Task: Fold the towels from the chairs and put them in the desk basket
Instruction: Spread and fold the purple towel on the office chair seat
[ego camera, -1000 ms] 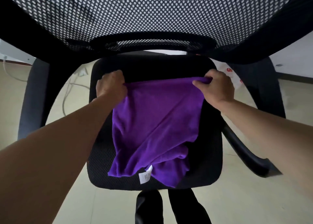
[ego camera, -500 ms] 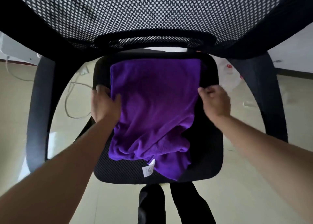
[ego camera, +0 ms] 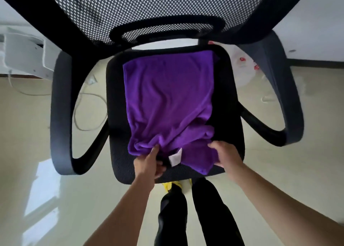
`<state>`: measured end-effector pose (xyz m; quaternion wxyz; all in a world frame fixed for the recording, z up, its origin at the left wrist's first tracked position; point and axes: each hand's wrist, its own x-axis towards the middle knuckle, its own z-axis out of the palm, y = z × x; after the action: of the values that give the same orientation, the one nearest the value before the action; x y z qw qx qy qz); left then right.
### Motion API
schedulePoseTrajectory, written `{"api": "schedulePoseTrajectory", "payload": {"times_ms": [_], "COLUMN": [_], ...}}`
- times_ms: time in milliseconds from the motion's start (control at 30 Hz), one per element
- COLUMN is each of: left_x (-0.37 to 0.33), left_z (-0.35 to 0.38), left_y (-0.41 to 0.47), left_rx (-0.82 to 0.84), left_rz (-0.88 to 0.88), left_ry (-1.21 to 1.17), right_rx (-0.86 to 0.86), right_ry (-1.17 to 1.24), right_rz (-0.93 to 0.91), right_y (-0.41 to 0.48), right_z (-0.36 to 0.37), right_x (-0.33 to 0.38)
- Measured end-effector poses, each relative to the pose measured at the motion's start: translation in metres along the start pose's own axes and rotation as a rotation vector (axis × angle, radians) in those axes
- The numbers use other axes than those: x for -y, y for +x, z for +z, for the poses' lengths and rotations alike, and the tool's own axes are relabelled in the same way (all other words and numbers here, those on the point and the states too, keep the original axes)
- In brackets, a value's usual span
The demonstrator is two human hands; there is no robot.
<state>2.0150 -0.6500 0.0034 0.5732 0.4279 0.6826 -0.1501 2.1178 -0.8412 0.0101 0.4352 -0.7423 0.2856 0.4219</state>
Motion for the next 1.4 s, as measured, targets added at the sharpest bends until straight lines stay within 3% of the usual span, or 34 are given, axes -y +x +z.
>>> {"api": "schedulePoseTrajectory", "payload": {"times_ms": [67, 133, 267, 367, 500, 600, 667, 800, 933, 1000, 1133, 1200, 1300, 1400], "left_x": [-0.019, -0.040, -0.059, -0.047, -0.026, -0.016, -0.012, -0.002, 0.021, 0.032, 0.046, 0.049, 0.057, 0.065], "left_z": [0.009, 0.016, 0.017, 0.009, -0.003, -0.011, -0.017, -0.025, -0.019, -0.012, 0.002, 0.005, -0.003, -0.020], "left_y": [0.004, 0.009, 0.013, 0.010, 0.010, 0.009, 0.012, 0.010, 0.002, 0.000, 0.008, 0.011, 0.007, 0.005], "left_rx": [-0.010, -0.018, 0.028, 0.129, 0.107, 0.076, 0.027, -0.155, -0.056, 0.022, 0.035, 0.005, -0.004, -0.012], "left_rz": [0.060, 0.123, 0.112, 0.038, 0.019, 0.065, 0.075, 0.054, -0.062, -0.108, -0.102, -0.063, -0.033, 0.004], "left_ry": [-0.108, -0.155, -0.238, -0.271, -0.292, -0.212, -0.228, -0.295, -0.116, -0.007, 0.099, 0.109, 0.020, -0.081], "right_rx": [-0.037, -0.069, -0.398, -0.509, -0.390, -0.241, -0.180, -0.187, 0.019, -0.025, -0.354, -0.279, -0.154, -0.319], "right_ry": [0.208, 0.162, -0.046, 0.086, 0.092, -0.416, -0.564, -0.278, -0.364, -0.378, -0.420, -0.510, -0.901, -0.739], "right_rz": [0.156, 0.170, -0.004, -0.197, -0.338, -0.317, -0.249, -0.108, 0.016, 0.009, -0.210, -0.326, -0.412, -0.394], "right_y": [0.000, 0.005, 0.006, -0.013, -0.015, -0.006, -0.007, -0.028, -0.054, -0.054, -0.037, -0.031, -0.020, -0.016], "right_z": [-0.012, -0.025, -0.031, -0.015, -0.004, -0.006, -0.008, -0.018, -0.016, -0.015, -0.009, 0.002, 0.022, 0.011], "right_x": [0.011, 0.004, -0.018, 0.000, 0.025, 0.018, 0.004, -0.053, -0.096, -0.093, -0.061, -0.048, -0.048, -0.056]}}
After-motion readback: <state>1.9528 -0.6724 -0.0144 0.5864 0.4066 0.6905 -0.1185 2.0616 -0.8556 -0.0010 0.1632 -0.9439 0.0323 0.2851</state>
